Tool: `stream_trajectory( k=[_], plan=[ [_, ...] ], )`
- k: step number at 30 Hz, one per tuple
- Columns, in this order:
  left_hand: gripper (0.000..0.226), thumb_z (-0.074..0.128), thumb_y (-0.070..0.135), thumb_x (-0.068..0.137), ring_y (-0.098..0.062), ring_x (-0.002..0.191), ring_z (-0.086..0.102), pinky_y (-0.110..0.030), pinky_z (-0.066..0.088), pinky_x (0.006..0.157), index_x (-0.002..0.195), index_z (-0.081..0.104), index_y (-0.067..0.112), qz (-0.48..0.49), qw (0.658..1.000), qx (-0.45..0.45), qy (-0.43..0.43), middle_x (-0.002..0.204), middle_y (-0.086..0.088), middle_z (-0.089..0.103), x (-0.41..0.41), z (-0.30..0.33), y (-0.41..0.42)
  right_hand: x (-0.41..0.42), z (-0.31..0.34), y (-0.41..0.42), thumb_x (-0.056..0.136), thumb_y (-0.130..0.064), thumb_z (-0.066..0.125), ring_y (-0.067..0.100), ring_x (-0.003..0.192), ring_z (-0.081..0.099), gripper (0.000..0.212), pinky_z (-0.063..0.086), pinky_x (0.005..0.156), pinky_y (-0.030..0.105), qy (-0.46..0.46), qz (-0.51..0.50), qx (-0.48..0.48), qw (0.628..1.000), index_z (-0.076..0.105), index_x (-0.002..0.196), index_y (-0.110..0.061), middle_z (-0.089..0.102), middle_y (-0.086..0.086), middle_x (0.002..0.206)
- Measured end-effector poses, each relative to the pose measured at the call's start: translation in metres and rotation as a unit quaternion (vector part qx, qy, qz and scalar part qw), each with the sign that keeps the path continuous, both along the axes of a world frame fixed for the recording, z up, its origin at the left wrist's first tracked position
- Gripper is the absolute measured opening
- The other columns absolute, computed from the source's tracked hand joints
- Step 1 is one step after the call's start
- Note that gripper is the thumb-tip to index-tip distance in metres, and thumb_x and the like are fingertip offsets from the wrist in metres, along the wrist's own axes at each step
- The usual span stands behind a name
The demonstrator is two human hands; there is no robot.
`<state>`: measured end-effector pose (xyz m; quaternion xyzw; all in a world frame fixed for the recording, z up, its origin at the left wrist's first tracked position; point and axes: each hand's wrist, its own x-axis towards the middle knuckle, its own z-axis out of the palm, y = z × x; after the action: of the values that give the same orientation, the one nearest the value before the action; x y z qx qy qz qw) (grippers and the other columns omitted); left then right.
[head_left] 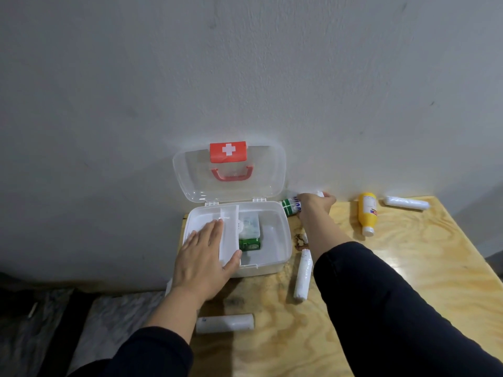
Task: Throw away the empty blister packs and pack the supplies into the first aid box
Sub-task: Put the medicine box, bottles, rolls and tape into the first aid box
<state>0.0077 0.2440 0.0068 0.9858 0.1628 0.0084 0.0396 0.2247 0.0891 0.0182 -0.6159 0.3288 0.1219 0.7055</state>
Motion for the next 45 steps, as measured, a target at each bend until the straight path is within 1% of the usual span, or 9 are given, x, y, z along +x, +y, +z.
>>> stream_trajectory(
  k=[6, 13, 20, 22, 25, 28, 34, 39, 45],
  plan=[
    [0.079, 0.021, 0.064, 0.090, -0.013, 0.149, 0.013, -0.032, 0.005, 0.121, 0.155, 0.010, 0.019, 0.000, 1.000, -0.008, 0.007, 0.163, 0.003, 0.014, 0.003, -0.001, 0.003, -0.006, 0.001, -0.015, 0.075, 0.004, 0.071, 0.022, 0.091, 0.058, 0.058, 0.048, 0.059, 0.021, -0.139, 0.063, -0.082, 0.985, 0.045, 0.120, -0.022, 0.053, 0.000, 0.104],
    [0.084, 0.014, 0.067, 0.086, -0.016, 0.149, 0.017, -0.035, 0.010, 0.122, 0.154, 0.012, 0.018, 0.003, 1.000, -0.022, 0.014, 0.162, 0.001, 0.017, 0.004, 0.000, 0.001, -0.030, 0.045, -0.050, 0.074, -0.007, 0.072, 0.027, 0.096, 0.064, 0.059, 0.056, 0.085, 0.050, -0.286, 0.205, -0.222, 0.909, 0.045, 0.122, -0.028, 0.052, 0.000, 0.106],
    [0.087, 0.012, 0.068, 0.084, -0.018, 0.147, 0.021, -0.037, 0.013, 0.122, 0.154, 0.015, 0.015, -0.003, 1.000, -0.024, 0.008, 0.161, -0.002, 0.021, 0.004, 0.007, -0.002, -0.062, 0.088, -0.046, 0.076, -0.003, 0.074, 0.024, 0.091, 0.067, 0.059, 0.060, 0.078, 0.043, -0.365, 0.274, -0.190, 0.869, 0.045, 0.123, -0.023, 0.058, 0.008, 0.110],
    [0.086, 0.013, 0.068, 0.085, -0.018, 0.147, 0.021, -0.036, 0.012, 0.121, 0.154, 0.015, 0.015, -0.003, 1.000, -0.024, 0.008, 0.161, -0.002, 0.021, 0.003, 0.009, -0.003, -0.069, 0.090, -0.039, 0.075, -0.002, 0.075, 0.024, 0.091, 0.068, 0.059, 0.061, 0.075, 0.040, -0.377, 0.287, -0.176, 0.863, 0.044, 0.122, -0.021, 0.057, 0.004, 0.110],
    [0.084, 0.017, 0.067, 0.087, -0.018, 0.148, 0.020, -0.035, 0.009, 0.121, 0.154, 0.014, 0.015, 0.001, 1.000, -0.030, 0.008, 0.161, -0.002, 0.020, 0.002, 0.010, -0.003, -0.079, 0.084, -0.024, 0.075, -0.002, 0.075, 0.006, 0.083, 0.064, 0.061, 0.060, 0.062, 0.022, -0.378, 0.318, -0.186, 0.849, 0.042, 0.120, -0.026, 0.052, -0.005, 0.105],
    [0.084, 0.018, 0.067, 0.087, -0.019, 0.147, 0.020, -0.035, 0.009, 0.122, 0.154, 0.014, 0.015, 0.001, 1.000, -0.031, 0.004, 0.161, -0.003, 0.021, 0.002, 0.010, -0.003, -0.087, 0.068, -0.009, 0.076, -0.001, 0.073, 0.015, 0.088, 0.063, 0.061, 0.061, 0.070, 0.035, -0.369, 0.350, -0.241, 0.827, 0.042, 0.121, -0.030, 0.051, -0.005, 0.105],
    [0.084, 0.019, 0.067, 0.087, -0.020, 0.147, 0.023, -0.035, 0.010, 0.121, 0.153, 0.016, 0.016, -0.001, 1.000, -0.029, -0.005, 0.161, -0.003, 0.021, 0.003, 0.010, -0.003, -0.096, 0.037, 0.011, 0.077, -0.002, 0.067, 0.025, 0.078, 0.060, 0.048, 0.047, 0.058, 0.030, -0.411, 0.393, -0.427, 0.703, 0.049, 0.118, -0.019, 0.058, 0.004, 0.118],
    [0.084, 0.019, 0.066, 0.085, -0.020, 0.146, 0.023, -0.035, 0.010, 0.121, 0.153, 0.017, 0.017, 0.003, 0.999, -0.037, -0.006, 0.160, -0.002, 0.022, 0.001, 0.008, -0.004, -0.092, 0.034, 0.014, 0.076, 0.000, 0.065, 0.030, 0.085, 0.061, 0.036, 0.052, 0.068, 0.038, -0.376, 0.465, -0.489, 0.635, 0.056, 0.109, -0.013, 0.057, 0.006, 0.111],
    [0.084, 0.017, 0.066, 0.086, -0.019, 0.148, 0.020, -0.035, 0.010, 0.121, 0.154, 0.014, 0.016, -0.003, 0.999, -0.037, -0.001, 0.161, -0.002, 0.020, 0.001, 0.007, -0.002, -0.086, 0.036, 0.016, 0.076, 0.003, 0.063, 0.031, 0.096, 0.059, 0.044, 0.052, 0.079, 0.039, -0.361, 0.495, -0.445, 0.653, 0.057, 0.118, -0.011, 0.055, 0.011, 0.115]
  ],
)
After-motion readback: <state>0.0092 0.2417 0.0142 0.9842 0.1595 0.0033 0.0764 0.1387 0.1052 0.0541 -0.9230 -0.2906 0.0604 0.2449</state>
